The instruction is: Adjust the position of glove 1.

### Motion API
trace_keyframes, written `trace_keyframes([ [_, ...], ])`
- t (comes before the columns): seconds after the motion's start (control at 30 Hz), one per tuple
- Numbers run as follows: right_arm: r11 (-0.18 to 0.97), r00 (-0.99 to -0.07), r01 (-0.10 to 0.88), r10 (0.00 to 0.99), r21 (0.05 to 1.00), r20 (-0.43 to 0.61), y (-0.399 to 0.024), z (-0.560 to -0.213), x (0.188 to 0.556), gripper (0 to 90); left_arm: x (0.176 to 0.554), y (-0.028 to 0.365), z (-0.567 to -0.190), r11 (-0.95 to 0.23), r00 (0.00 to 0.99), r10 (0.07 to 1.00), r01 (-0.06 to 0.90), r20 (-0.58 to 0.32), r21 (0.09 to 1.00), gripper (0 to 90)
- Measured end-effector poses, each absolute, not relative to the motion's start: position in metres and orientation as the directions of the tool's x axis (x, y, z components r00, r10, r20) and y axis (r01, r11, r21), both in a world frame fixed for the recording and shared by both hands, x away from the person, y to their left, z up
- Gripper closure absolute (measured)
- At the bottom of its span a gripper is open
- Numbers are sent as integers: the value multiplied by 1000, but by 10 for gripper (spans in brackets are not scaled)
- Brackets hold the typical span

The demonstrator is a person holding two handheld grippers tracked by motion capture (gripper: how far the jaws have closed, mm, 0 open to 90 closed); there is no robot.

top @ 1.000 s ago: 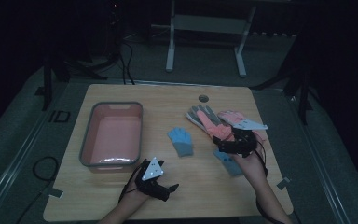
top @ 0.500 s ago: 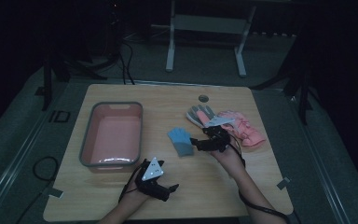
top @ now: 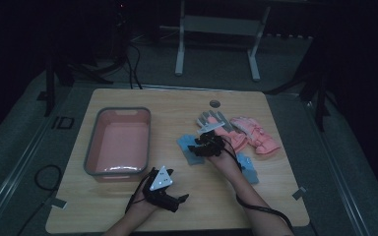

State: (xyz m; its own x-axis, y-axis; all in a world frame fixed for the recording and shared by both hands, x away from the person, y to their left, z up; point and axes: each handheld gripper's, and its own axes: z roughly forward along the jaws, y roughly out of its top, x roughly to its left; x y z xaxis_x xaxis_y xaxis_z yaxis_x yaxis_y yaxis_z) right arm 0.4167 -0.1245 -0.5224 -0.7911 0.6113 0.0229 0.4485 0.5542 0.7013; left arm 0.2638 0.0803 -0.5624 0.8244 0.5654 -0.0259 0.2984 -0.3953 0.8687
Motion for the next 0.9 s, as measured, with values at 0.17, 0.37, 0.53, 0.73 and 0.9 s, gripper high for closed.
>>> trace_keyframes([
  [0.17, 582, -790, 442, 613, 683, -12, -117, -538, 425, 565, 264, 80, -562, -397, 825, 564, 302, -29, 867, 0],
  [0.37, 562, -777, 472, 629, 679, 20, -117, -550, 428, 637, 264, 80, -562, -397, 824, 566, 301, -27, 867, 0],
  [0.53, 553, -781, 457, 624, 697, 16, -117, -553, 427, 745, 264, 80, -563, -396, 823, 567, 306, -31, 866, 0],
  [0.73, 554, -764, 468, 646, 688, -1, -111, -550, 425, 834, 264, 81, -562, -394, 823, 568, 307, -33, 867, 0],
  [0.9, 520, -730, 497, 683, 695, 11, -113, -535, 414, 845, 264, 80, -563, -394, 823, 567, 307, -34, 867, 0],
])
